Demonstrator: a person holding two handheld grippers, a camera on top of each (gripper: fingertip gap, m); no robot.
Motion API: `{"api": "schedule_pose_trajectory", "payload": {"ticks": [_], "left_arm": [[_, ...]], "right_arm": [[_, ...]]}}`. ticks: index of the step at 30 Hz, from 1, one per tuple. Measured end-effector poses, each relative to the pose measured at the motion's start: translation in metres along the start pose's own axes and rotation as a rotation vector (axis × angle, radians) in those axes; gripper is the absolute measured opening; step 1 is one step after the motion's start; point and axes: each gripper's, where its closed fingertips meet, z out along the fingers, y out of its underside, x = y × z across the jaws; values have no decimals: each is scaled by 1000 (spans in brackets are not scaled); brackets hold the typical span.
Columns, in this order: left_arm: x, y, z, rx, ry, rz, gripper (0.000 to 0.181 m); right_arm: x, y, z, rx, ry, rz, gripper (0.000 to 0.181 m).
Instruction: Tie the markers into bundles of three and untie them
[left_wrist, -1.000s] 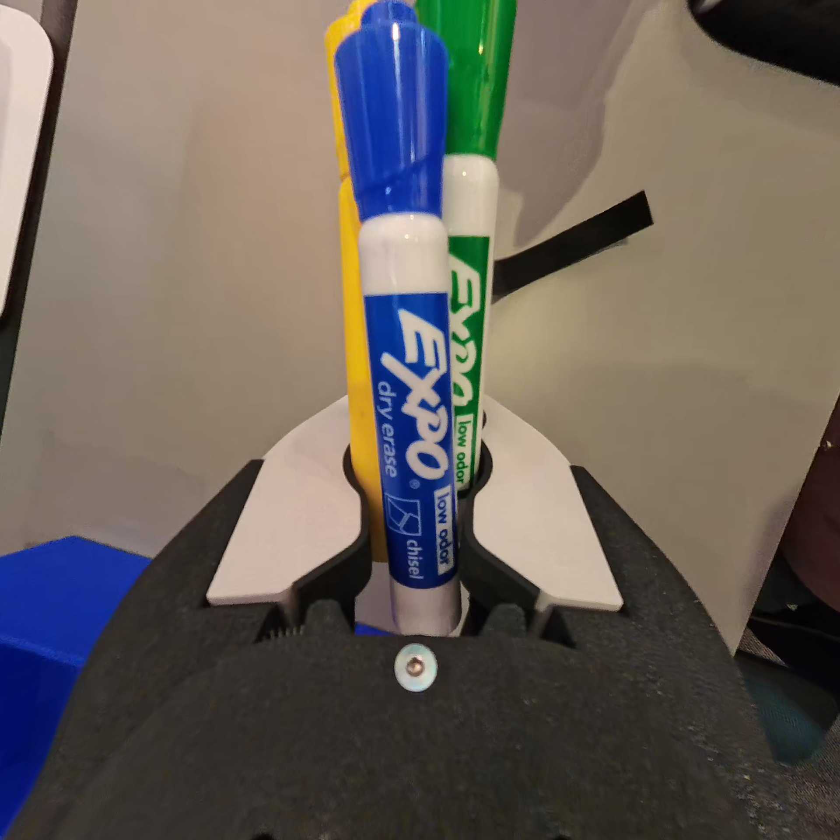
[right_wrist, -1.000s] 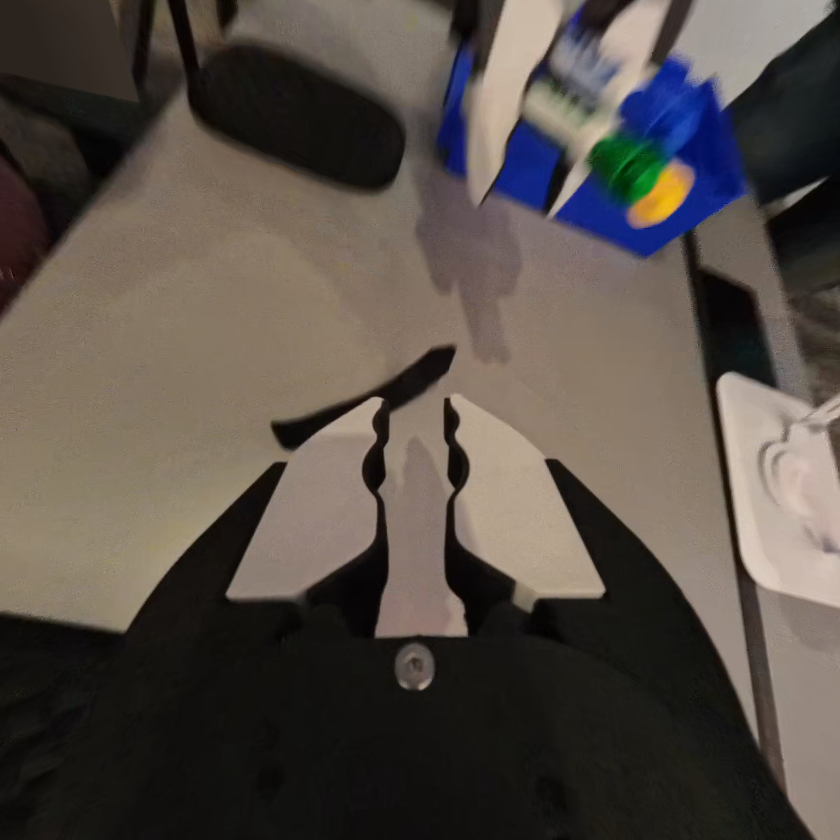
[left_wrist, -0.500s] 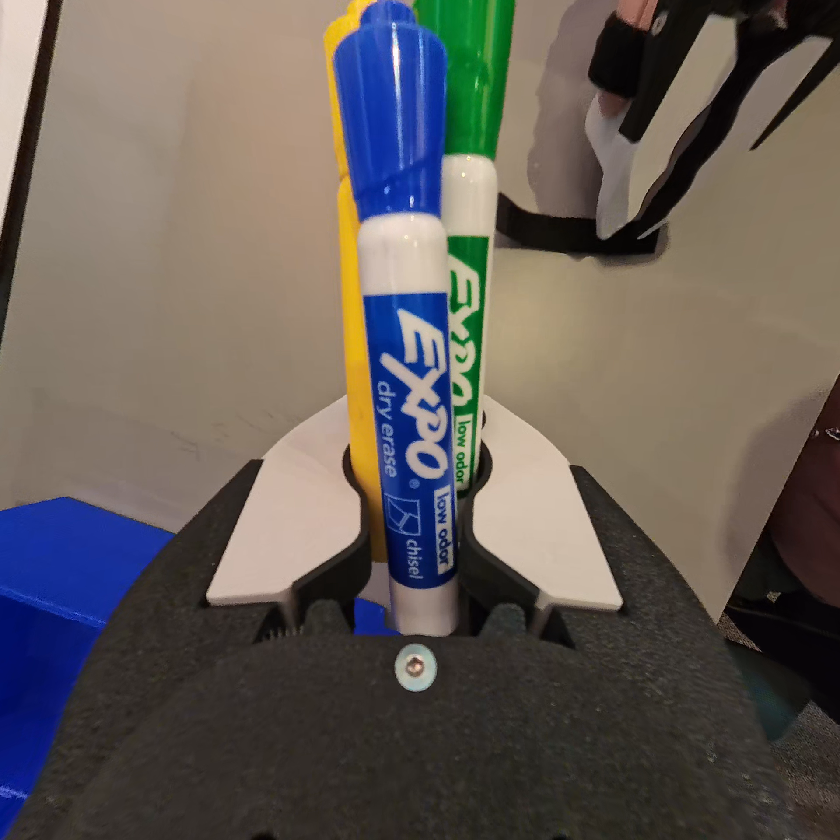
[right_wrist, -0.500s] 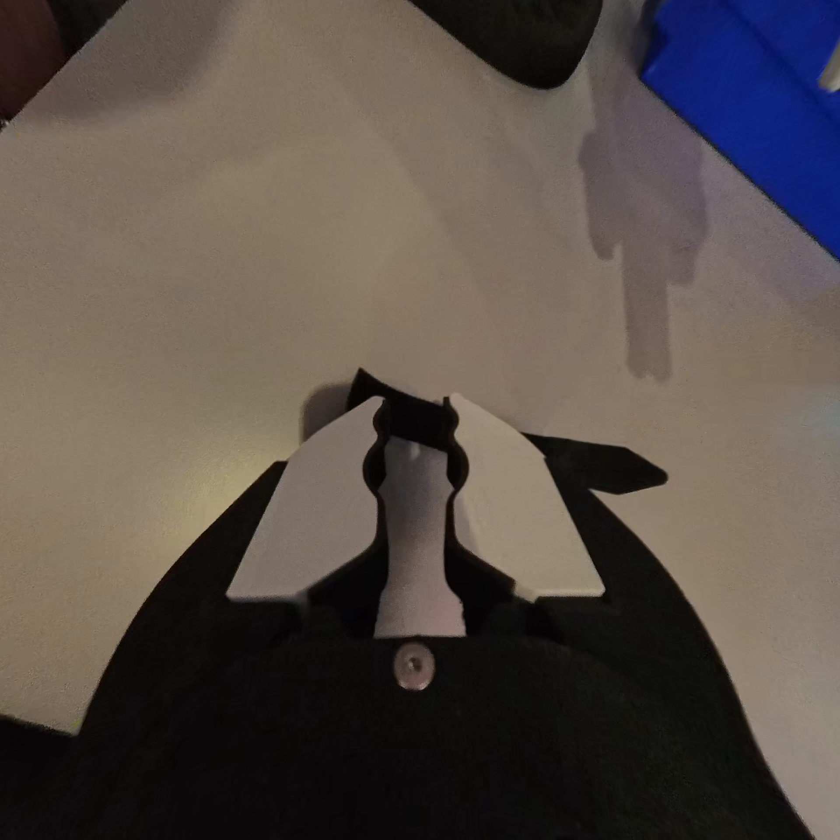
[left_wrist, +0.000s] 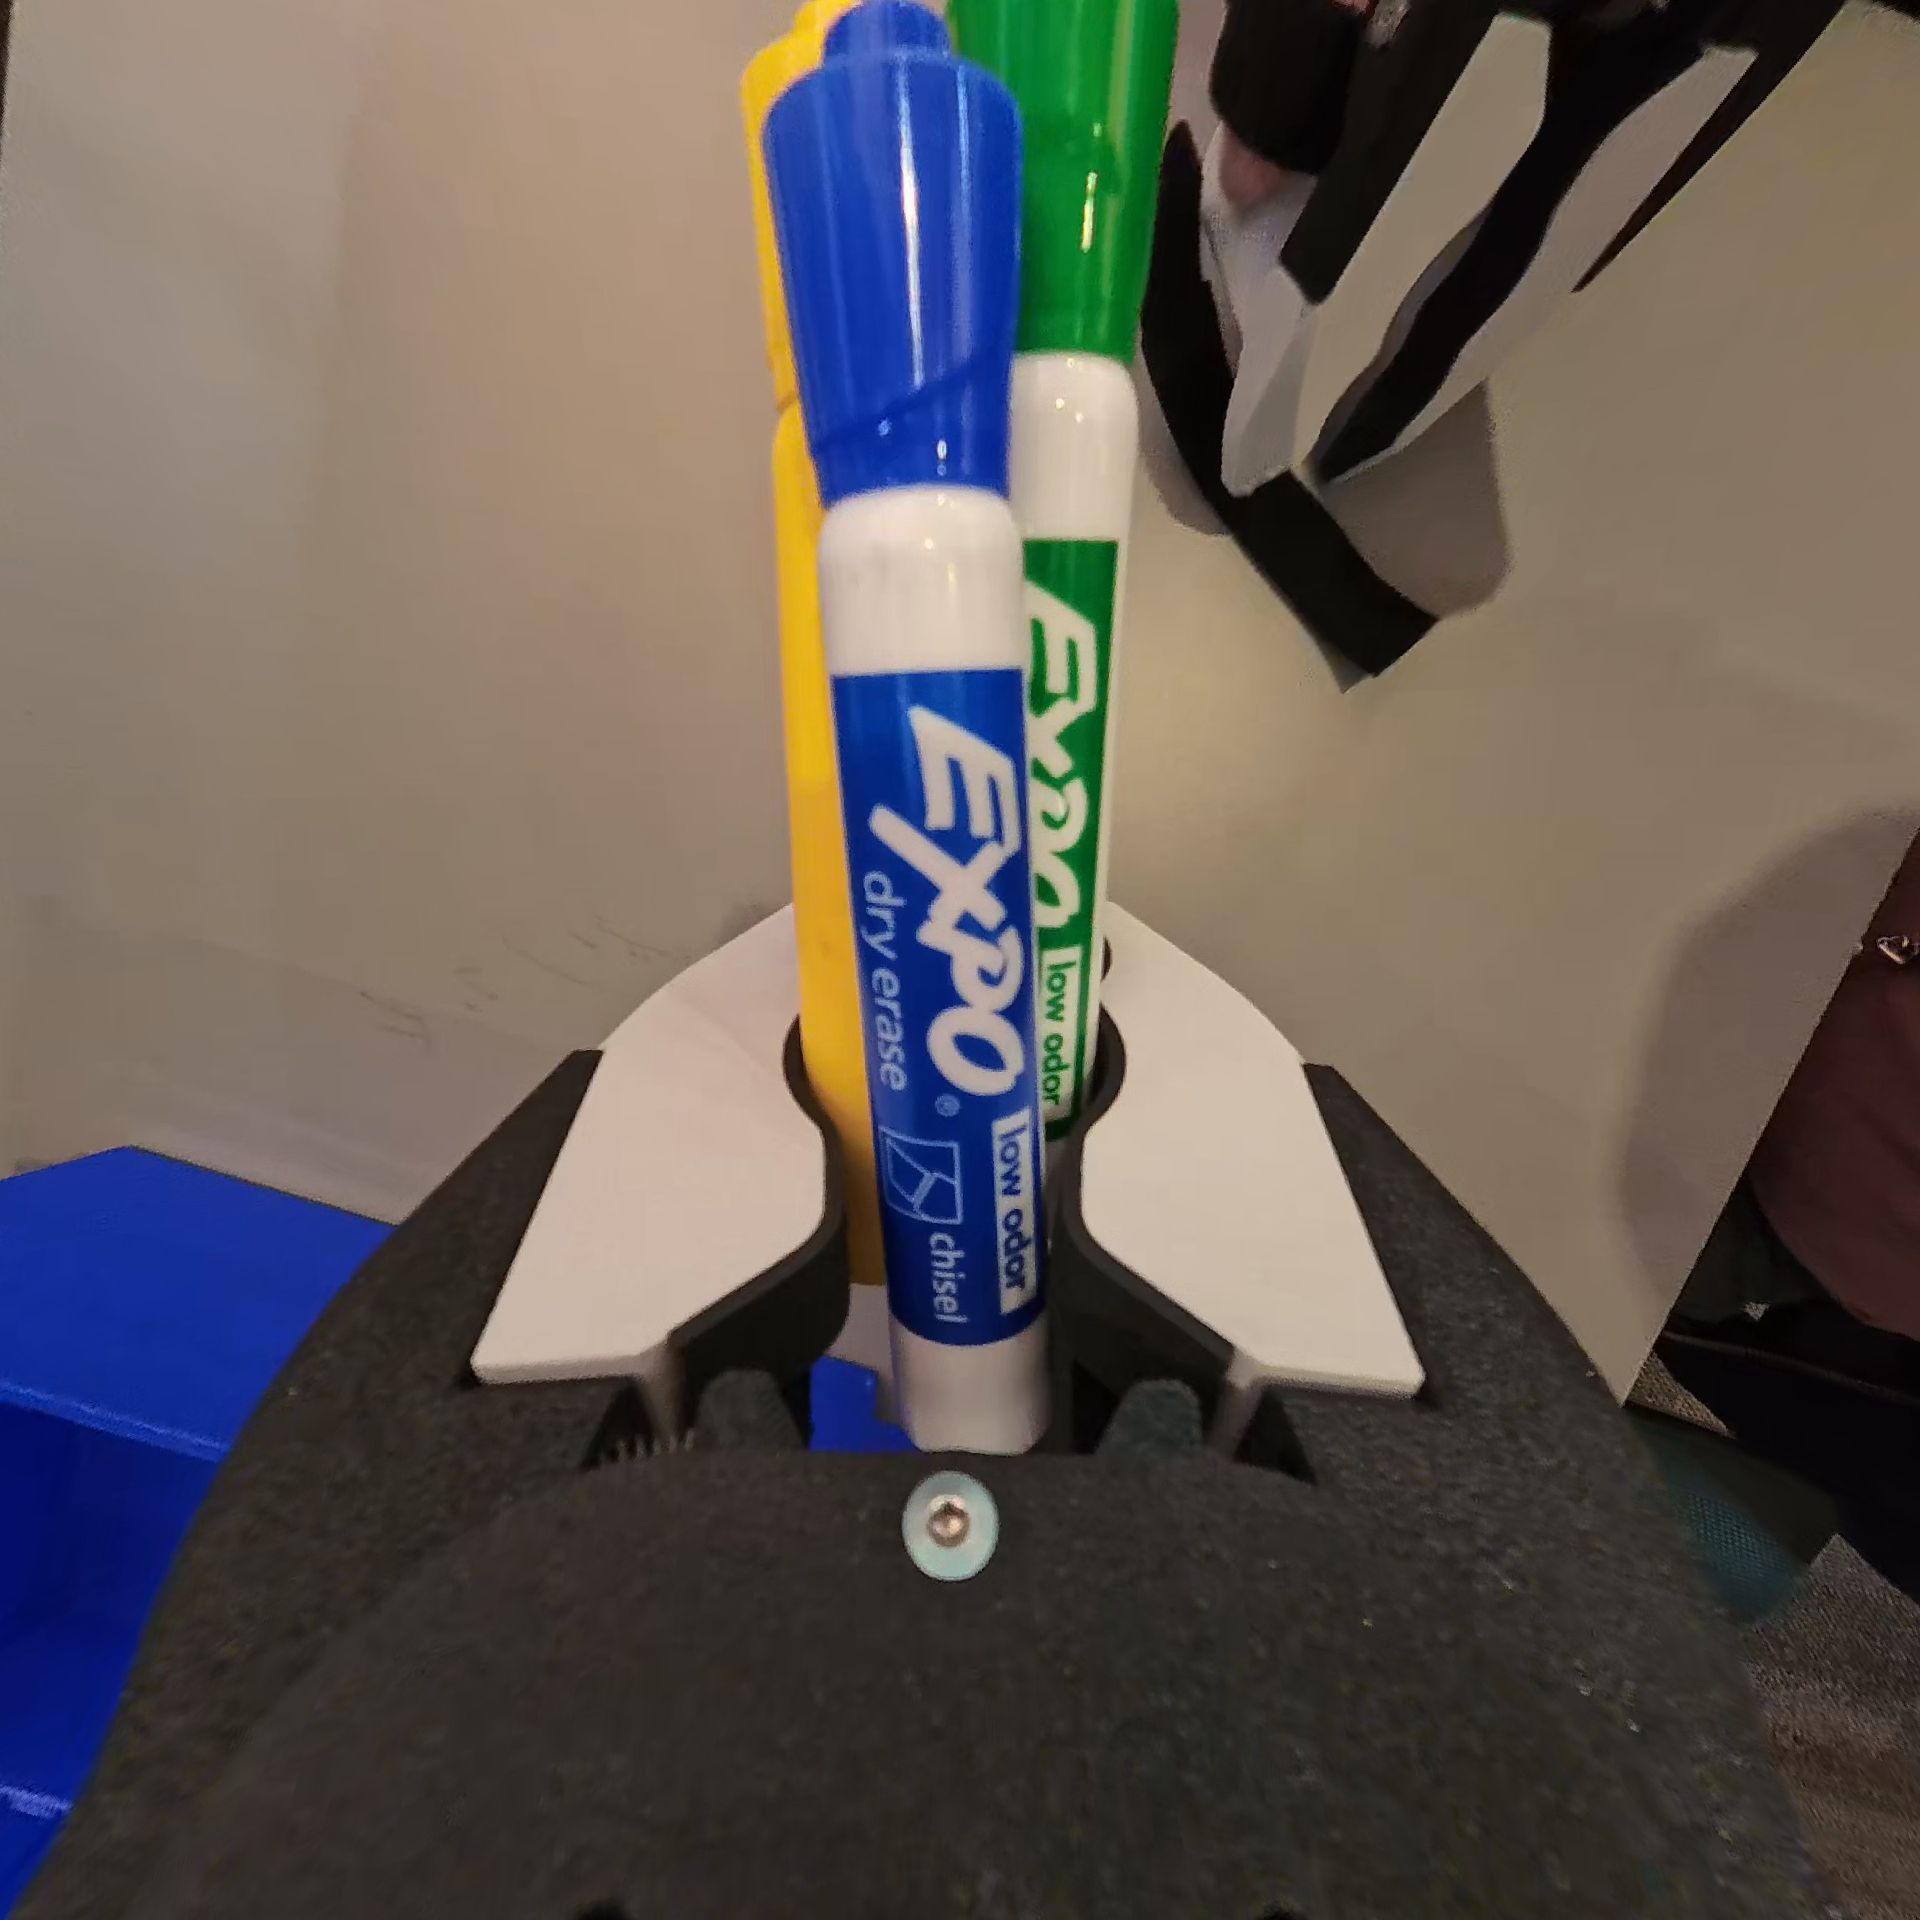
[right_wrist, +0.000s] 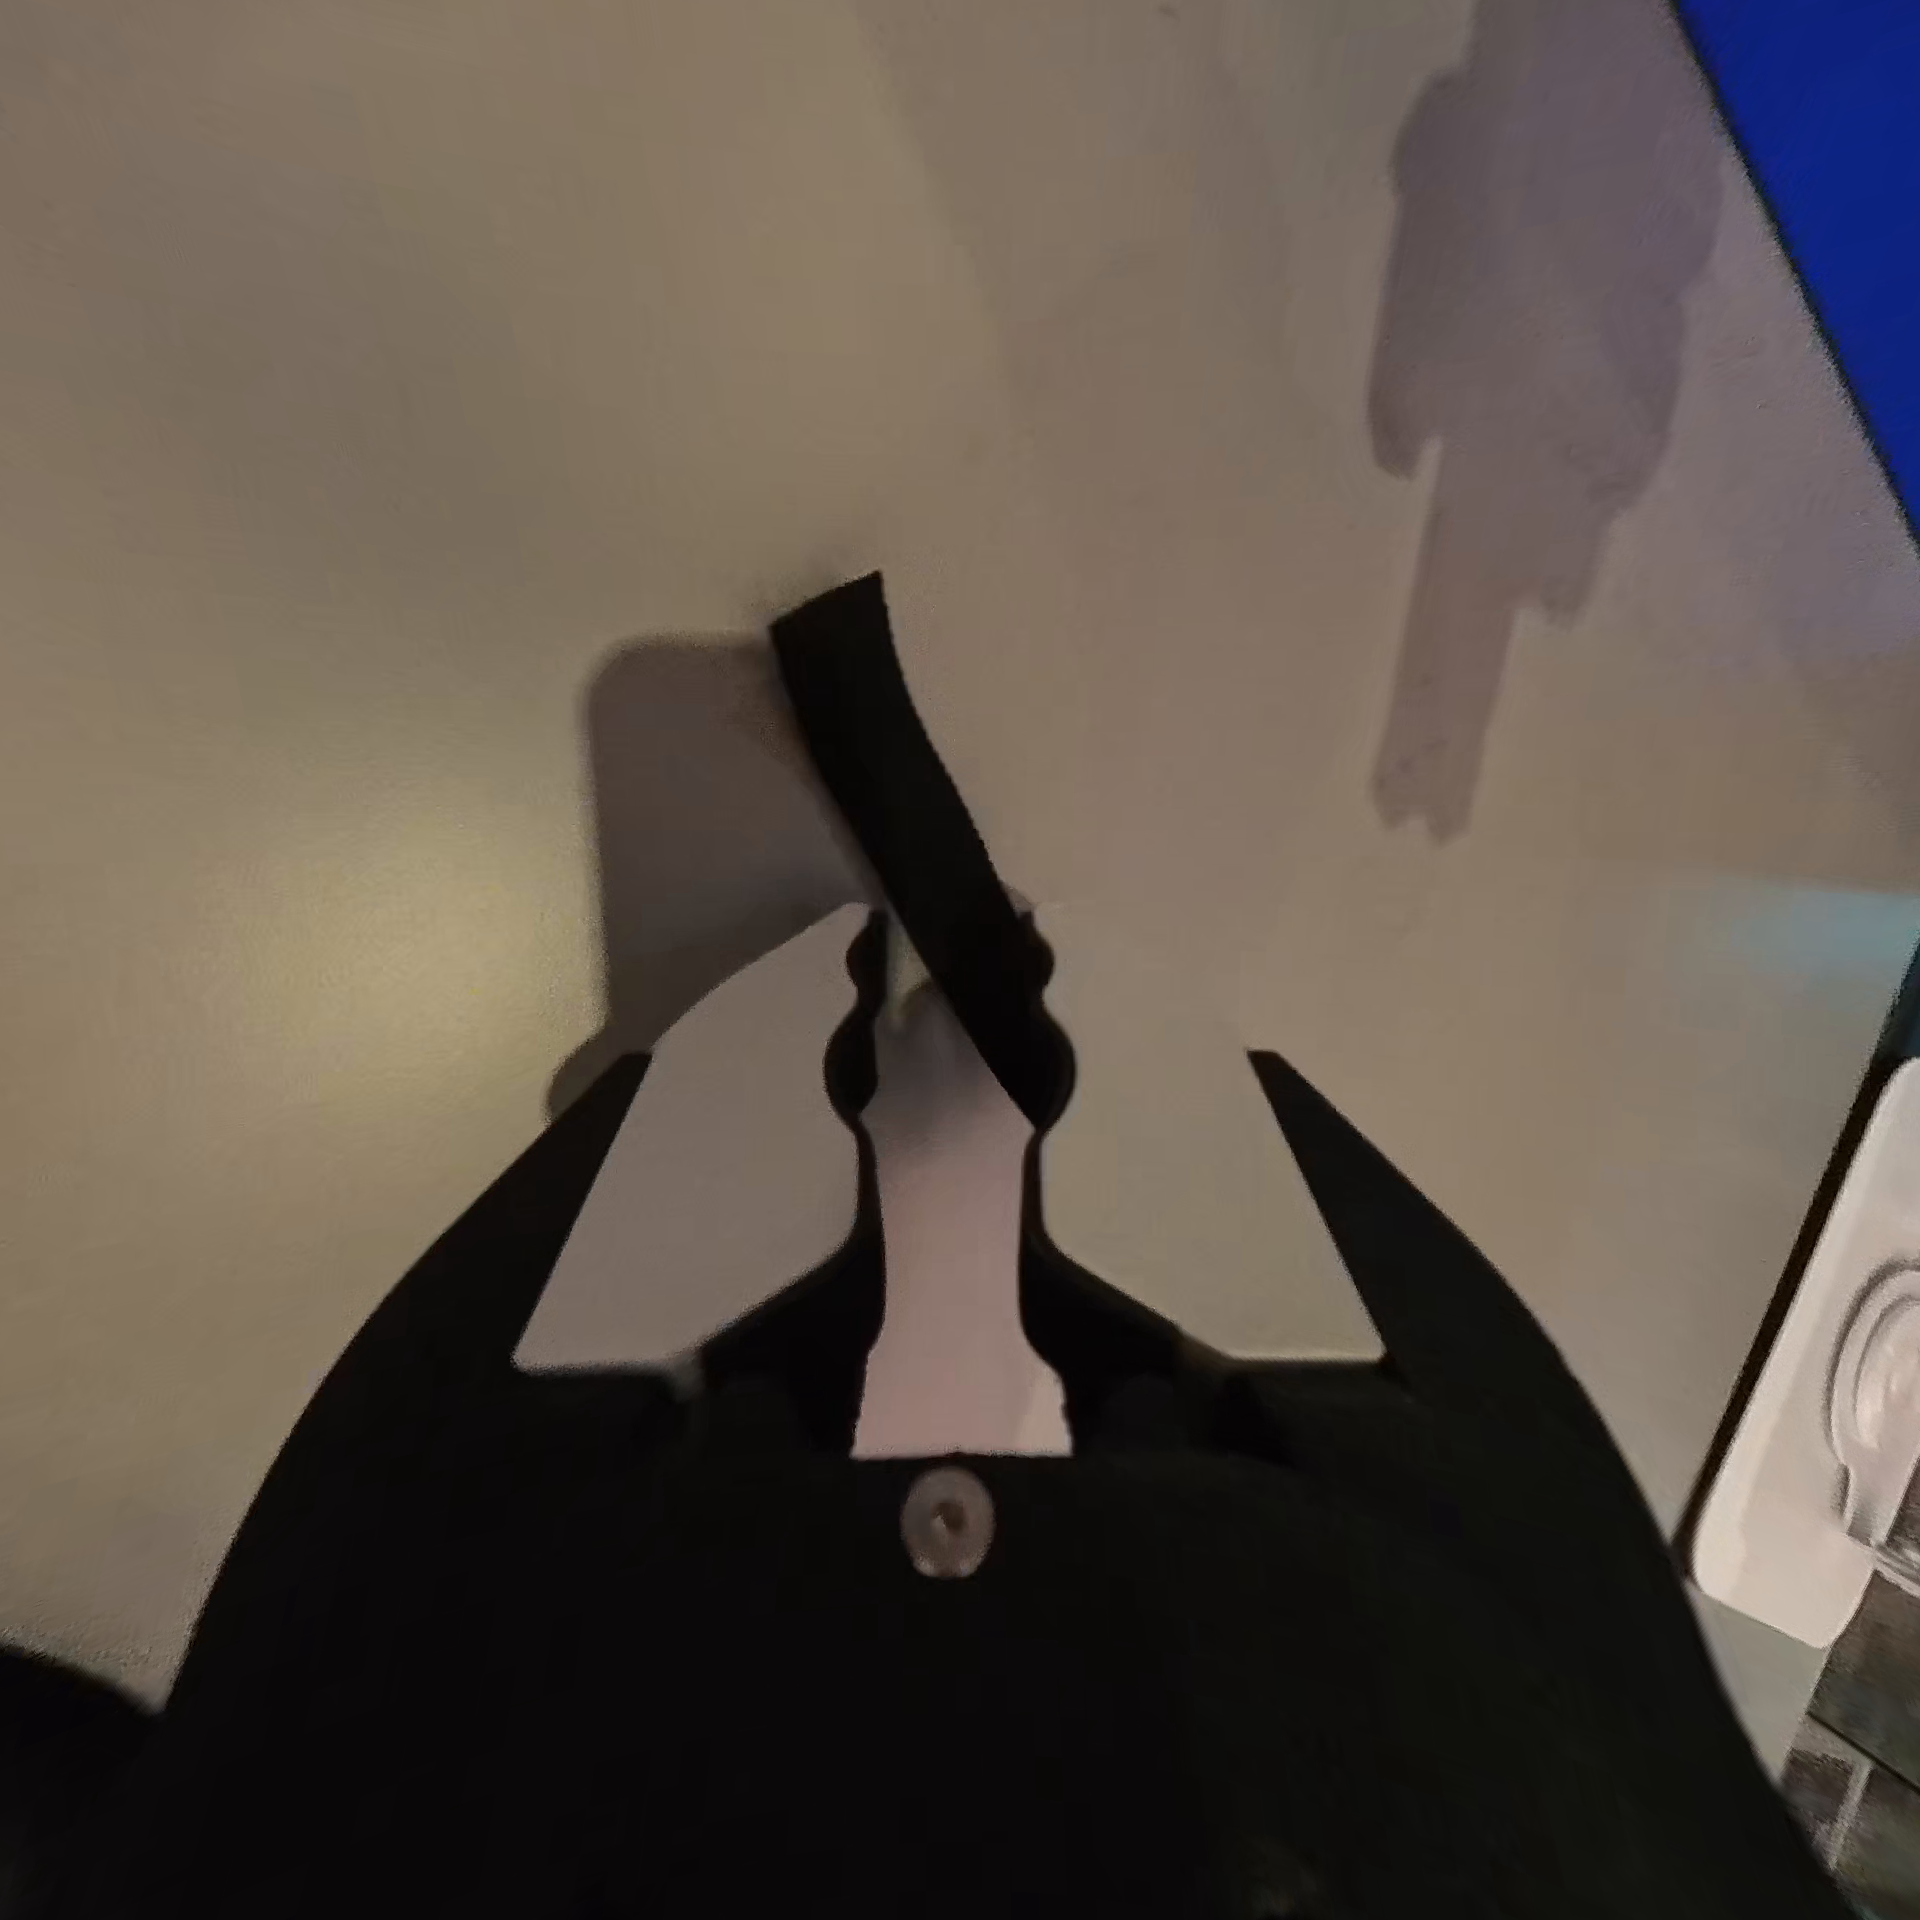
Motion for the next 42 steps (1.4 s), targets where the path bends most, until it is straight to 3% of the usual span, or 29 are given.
{"api": "schedule_pose_trajectory", "payload": {"ticks": [2, 5, 14, 17, 19, 23, 29, 34, 39, 42], "left_arm": [[1, -1, 0, 1, 4, 3, 43], [2, -2, 0, 0, 13, 2, 44], [4, 2, -4, -7, 8, 7, 44], [3, 2, -5, -3, 6, 3, 43], [2, 2, -6, 0, 5, -3, 43], [0, 7, -6, -14, 5, -13, 44], [0, 13, -6, -50, 8, -7, 44], [2, 13, -6, -62, 13, 6, 44], [1, 14, -4, -64, 19, 3, 44], [1, 16, 1, -71, 20, 5, 44]], "right_arm": [[-1, 2, 4, -31, -61, 0, 6], [3, 1, 8, -45, -78, -18, 5], [16, 1, 6, -132, -24, -146, 36], [17, 0, 9, -132, -38, -207, 27], [15, -1, 15, -131, -60, -217, 5], [21, -4, 21, -104, 13, -264, 3], [20, -13, 21, -22, -118, 159, 2], [33, -23, 9, 53, -66, 289, 2], [35, -30, -6, 125, -122, 517, 0], [50, -25, -14, 136, -36, 602, 1]]}}
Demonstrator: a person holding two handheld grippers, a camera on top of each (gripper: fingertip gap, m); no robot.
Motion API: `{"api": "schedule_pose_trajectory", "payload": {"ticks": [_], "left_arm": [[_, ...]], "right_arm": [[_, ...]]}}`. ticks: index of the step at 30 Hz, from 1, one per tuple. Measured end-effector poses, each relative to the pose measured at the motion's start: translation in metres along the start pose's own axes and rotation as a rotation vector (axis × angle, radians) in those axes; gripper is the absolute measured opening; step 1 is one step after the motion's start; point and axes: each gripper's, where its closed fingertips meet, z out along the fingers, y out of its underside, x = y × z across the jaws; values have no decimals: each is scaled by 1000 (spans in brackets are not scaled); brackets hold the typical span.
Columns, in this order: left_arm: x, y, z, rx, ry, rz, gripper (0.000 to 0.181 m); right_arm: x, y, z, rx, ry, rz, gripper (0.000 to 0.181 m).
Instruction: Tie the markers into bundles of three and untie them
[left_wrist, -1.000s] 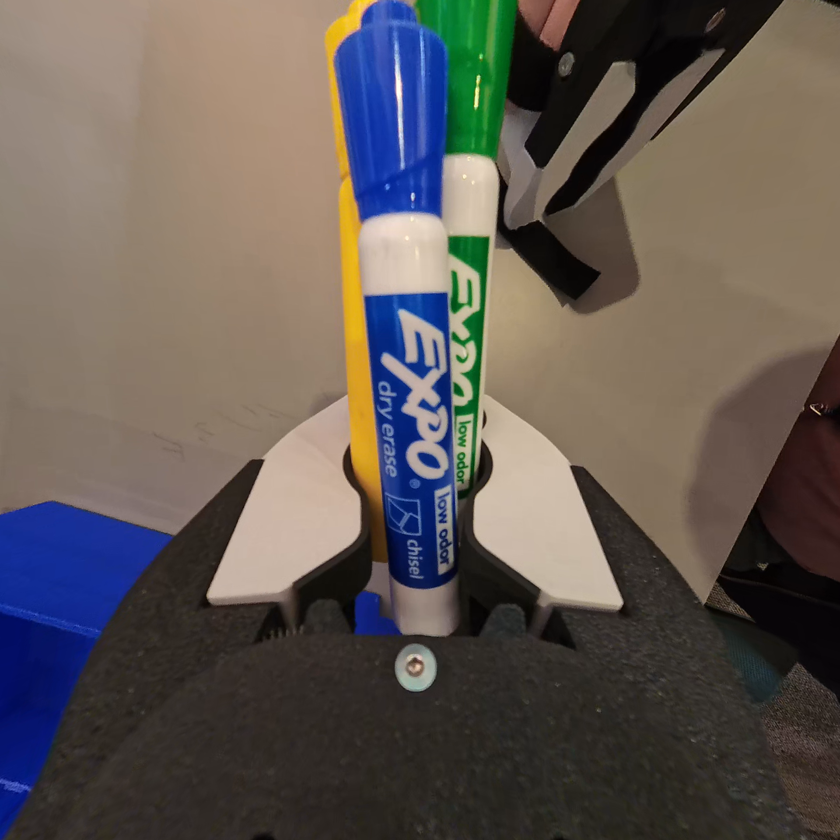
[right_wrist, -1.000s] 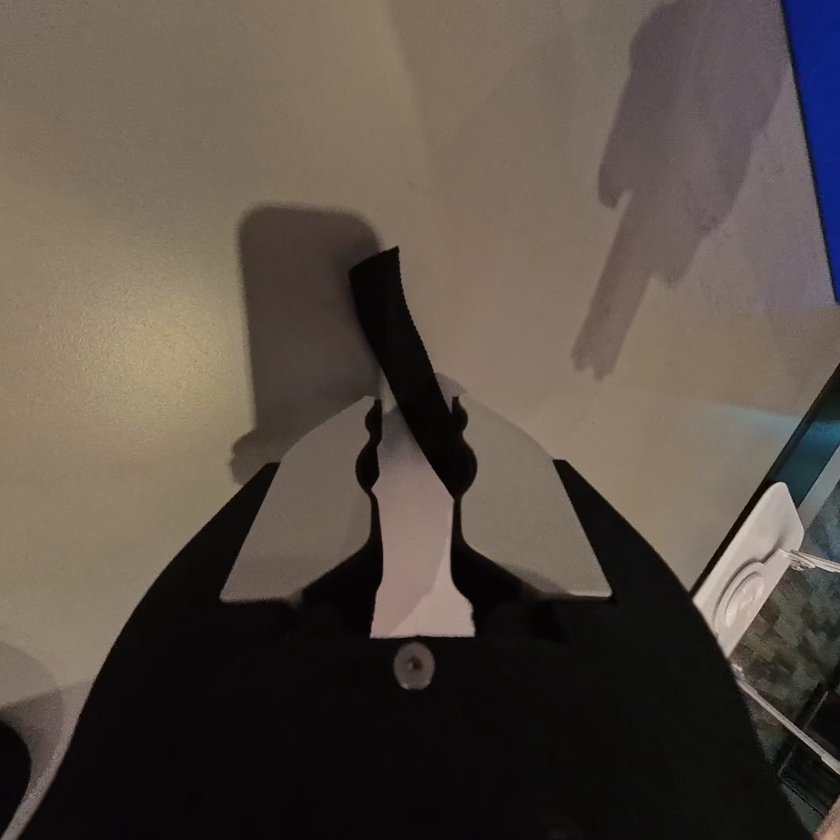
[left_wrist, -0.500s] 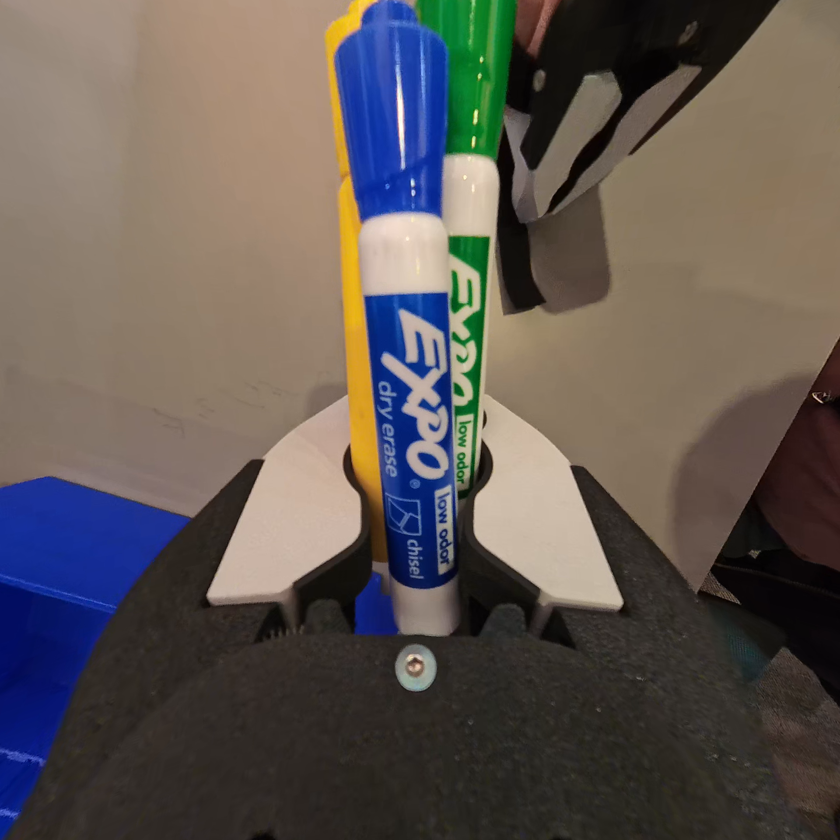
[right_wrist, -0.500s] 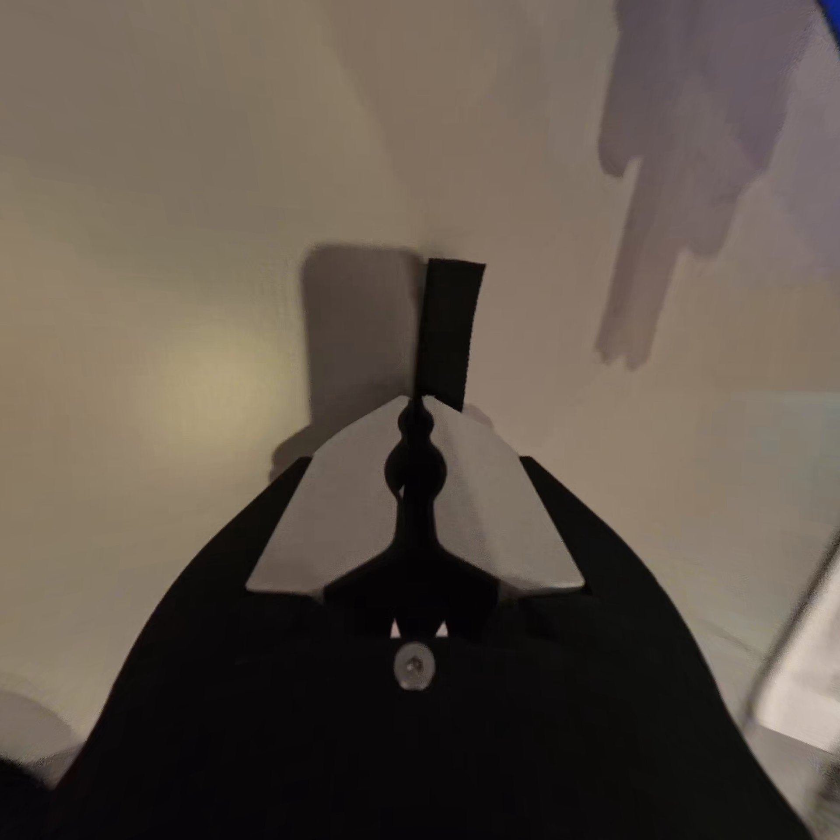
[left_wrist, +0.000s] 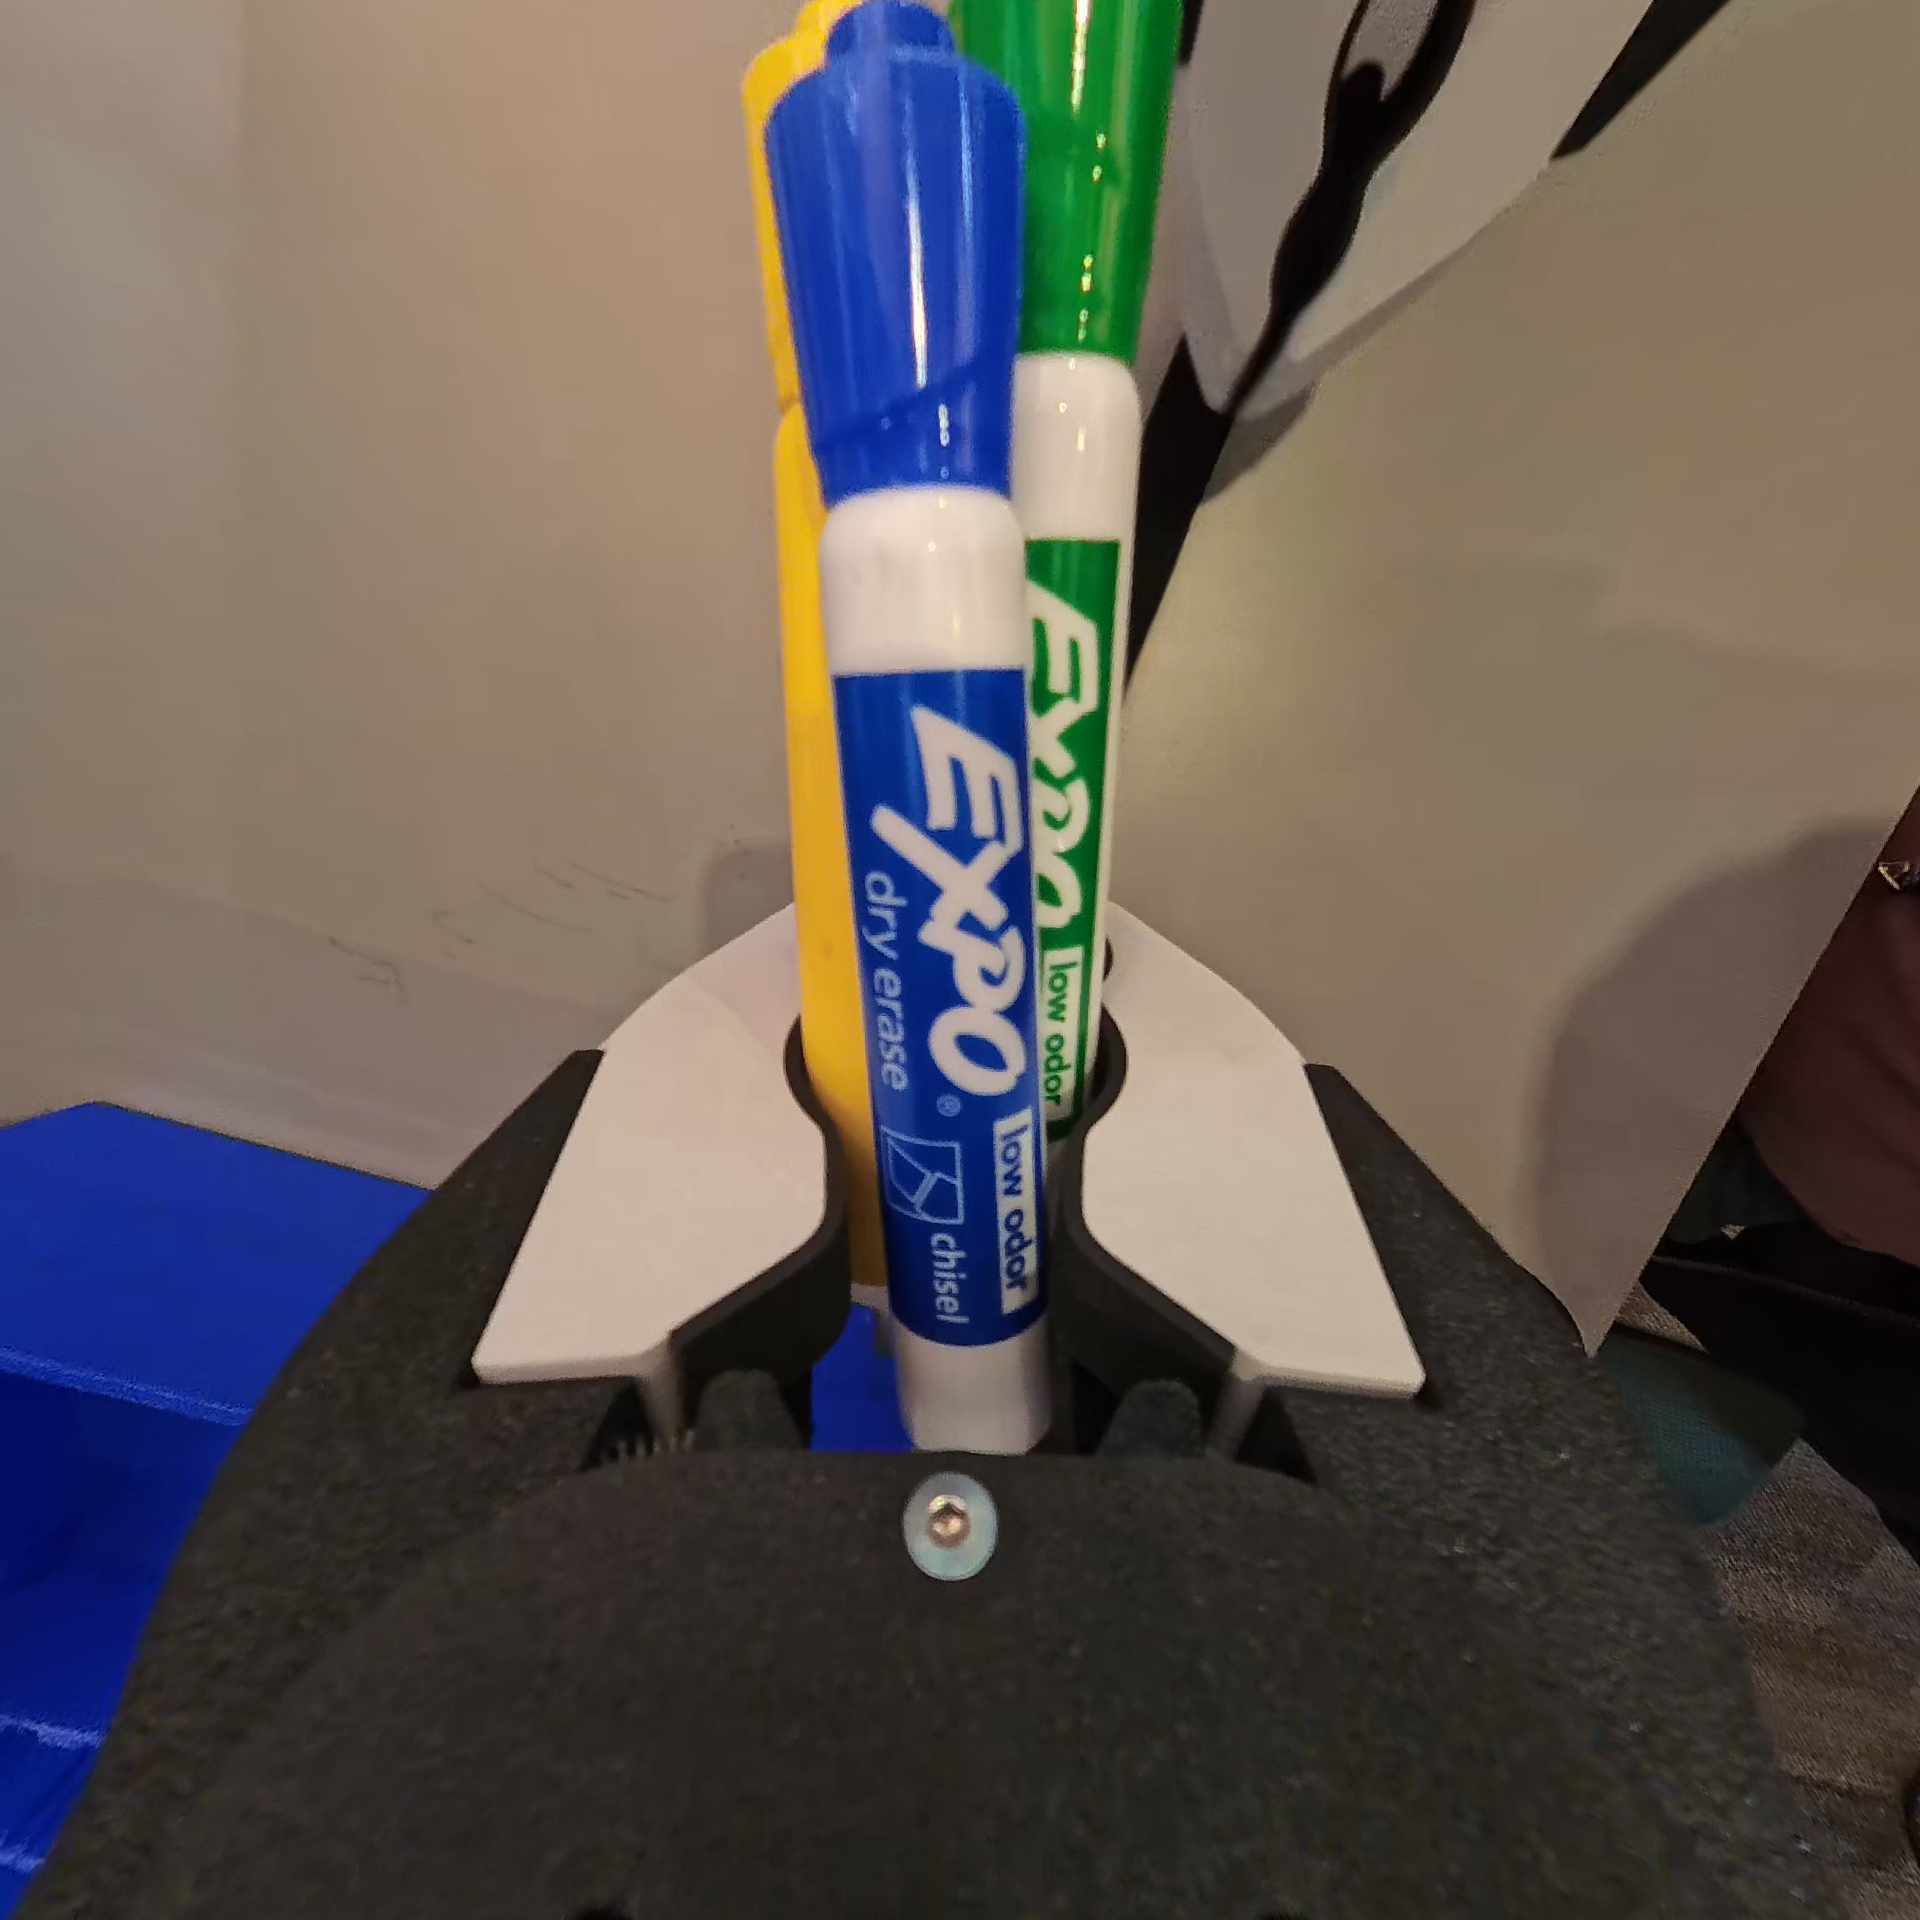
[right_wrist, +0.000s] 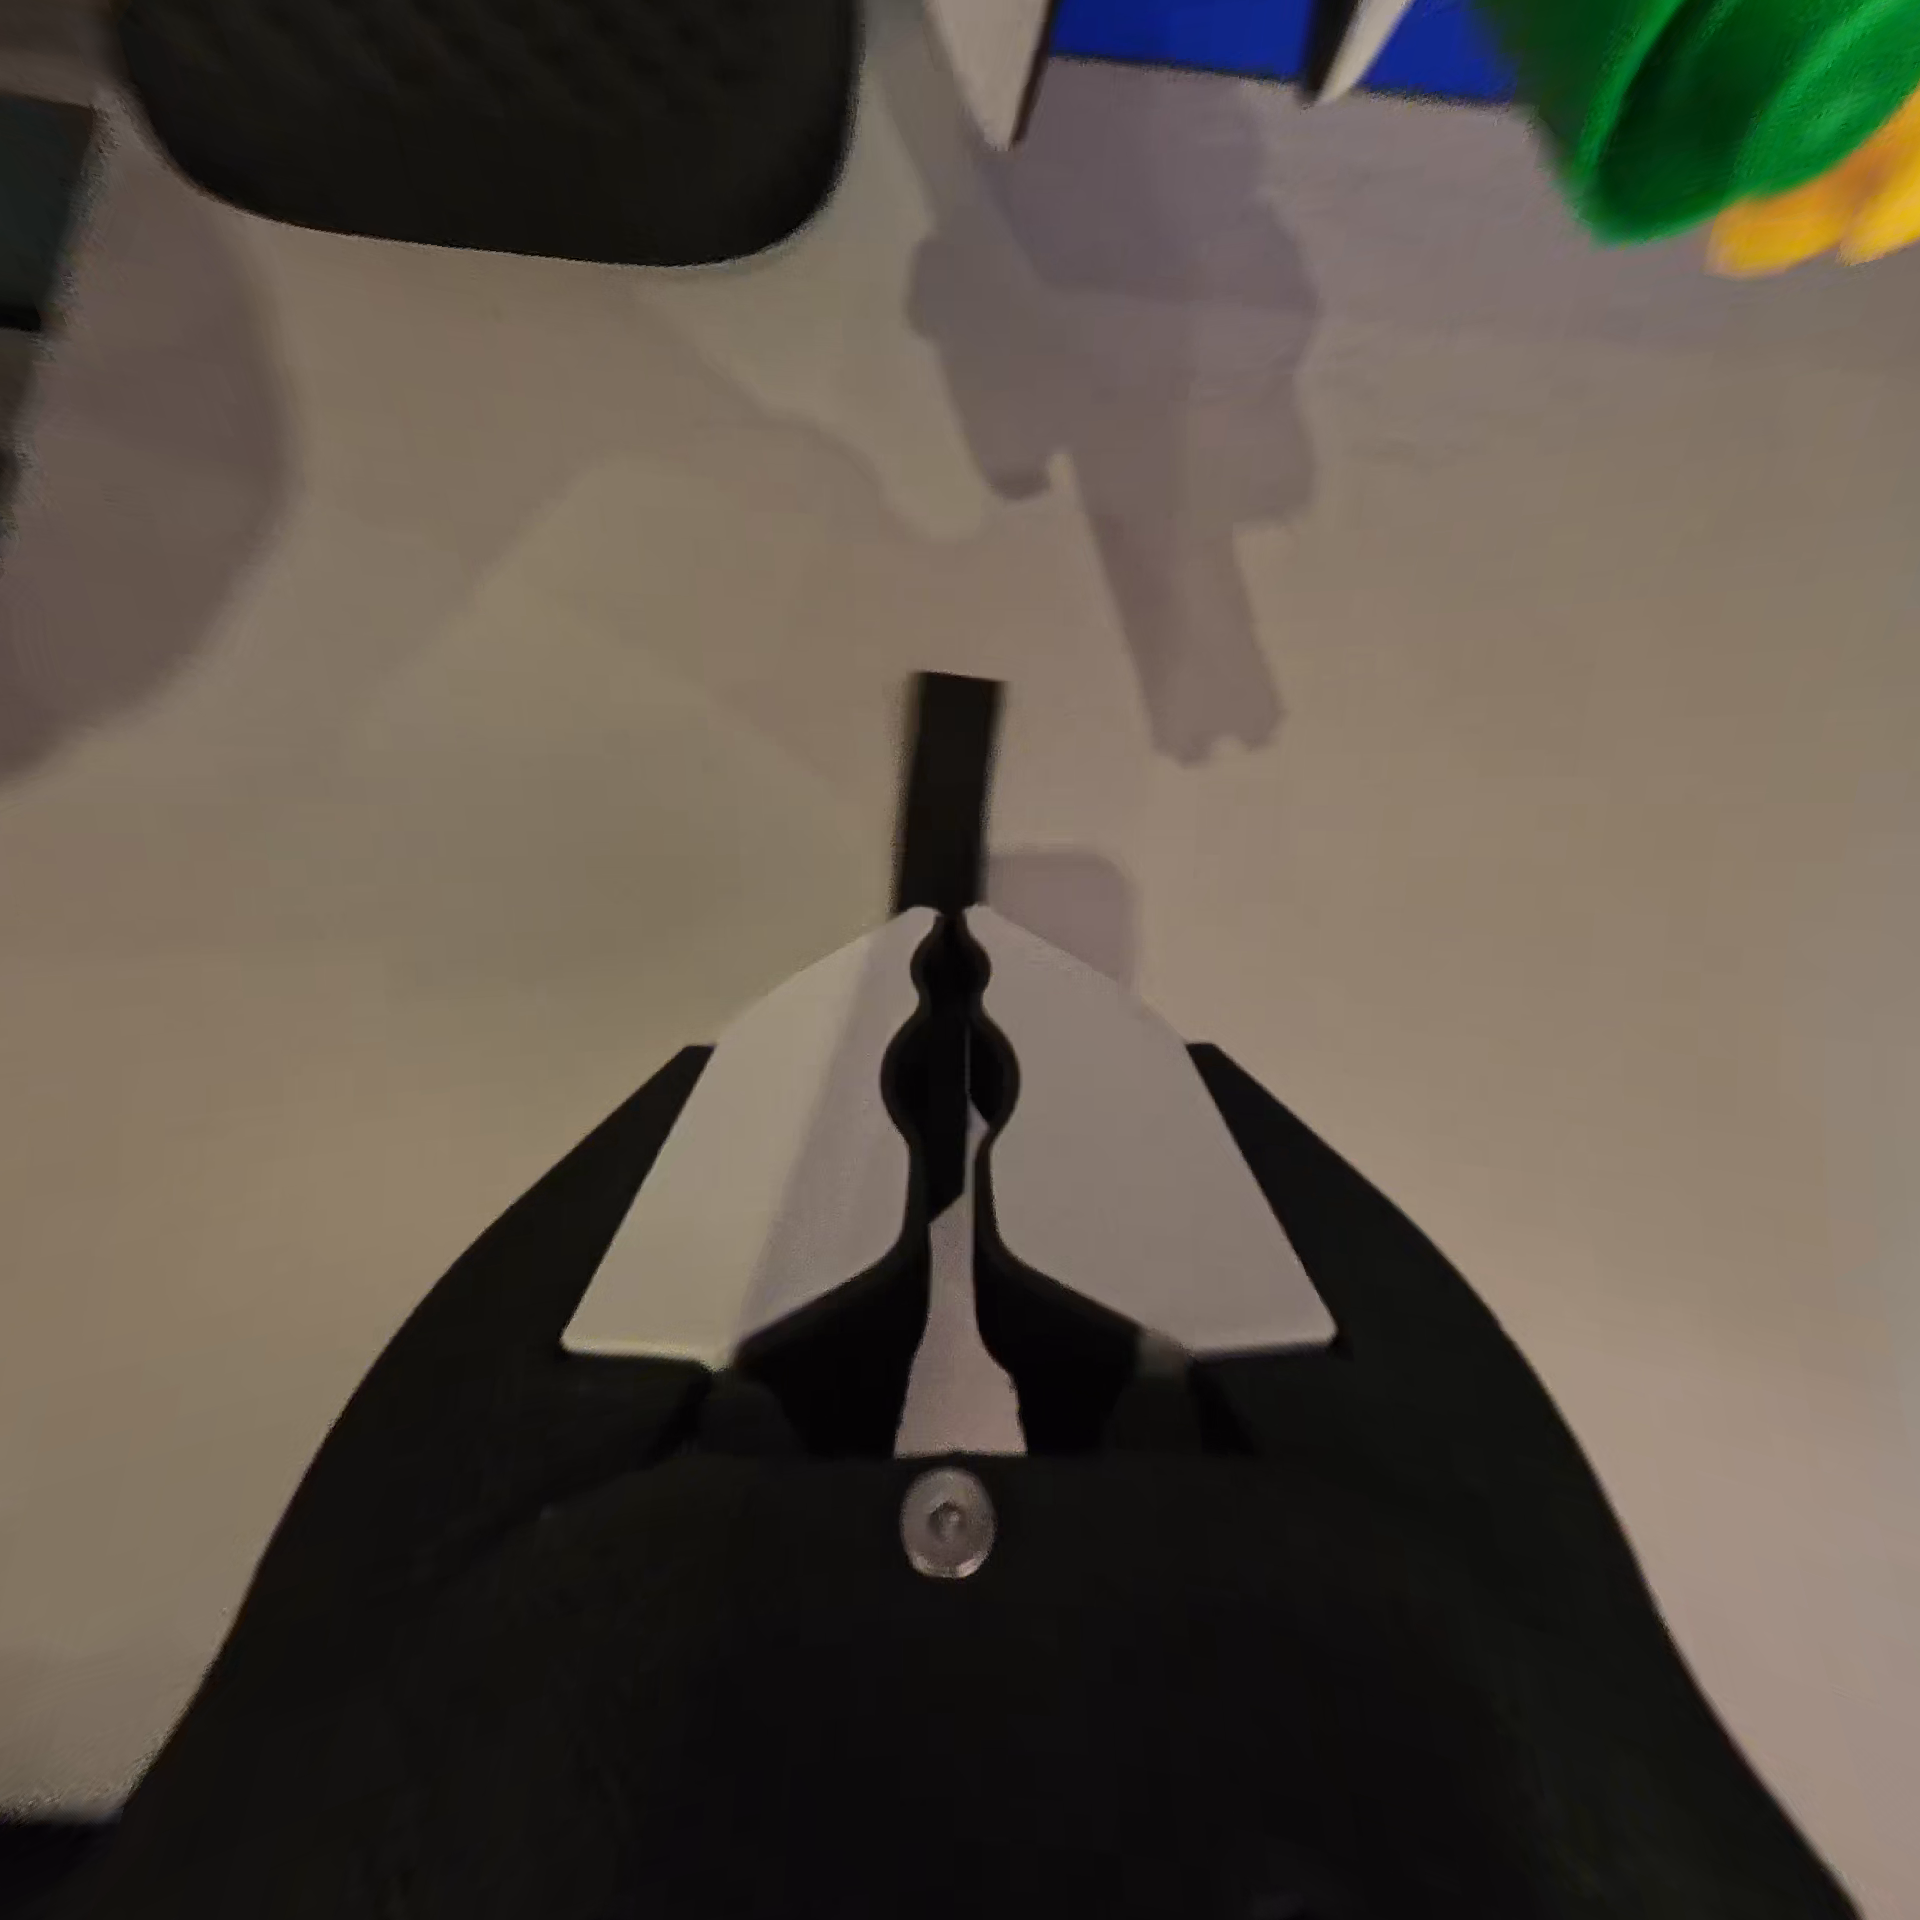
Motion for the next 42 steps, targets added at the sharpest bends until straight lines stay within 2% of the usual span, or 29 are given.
{"api": "schedule_pose_trajectory", "payload": {"ticks": [1, 4, 9, 12, 18, 23, 29, 32, 35, 42], "left_arm": [[0, 1, 2, 0, 0, -3, 44], [-1, 3, 4, 0, 6, -8, 44], [-2, 7, 3, -13, 5, -14, 44], [-1, 6, 1, -7, 6, -18, 44], [2, 8, 0, -7, 11, -12, 43], [3, 10, 1, -9, 19, -7, 43], [5, 11, 1, -15, 23, 0, 44], [4, 10, -1, -12, 21, 1, 44], [5, 10, 0, -14, 24, 3, 44], [9, 10, 1, -29, 50, -1, 43]], "right_arm": [[3, -2, -2, 4, 58, -33, 2], [-11, -1, 5, -69, 125, -150, 23], [-12, 14, 29, -193, 177, -301, 34], [-7, 17, 40, -249, 133, -268, 33], [-9, 22, 44, -288, 55, -265, 12], [-4, 22, 43, -274, 91, -272, 12], [5, 22, 40, -285, 129, -278, 30], [4, 24, 40, -280, 96, -233, 26], [-3, 25, 41, -271, 62, -254, 12], [0, 27, 40, -246, 53, -198, 14]]}}
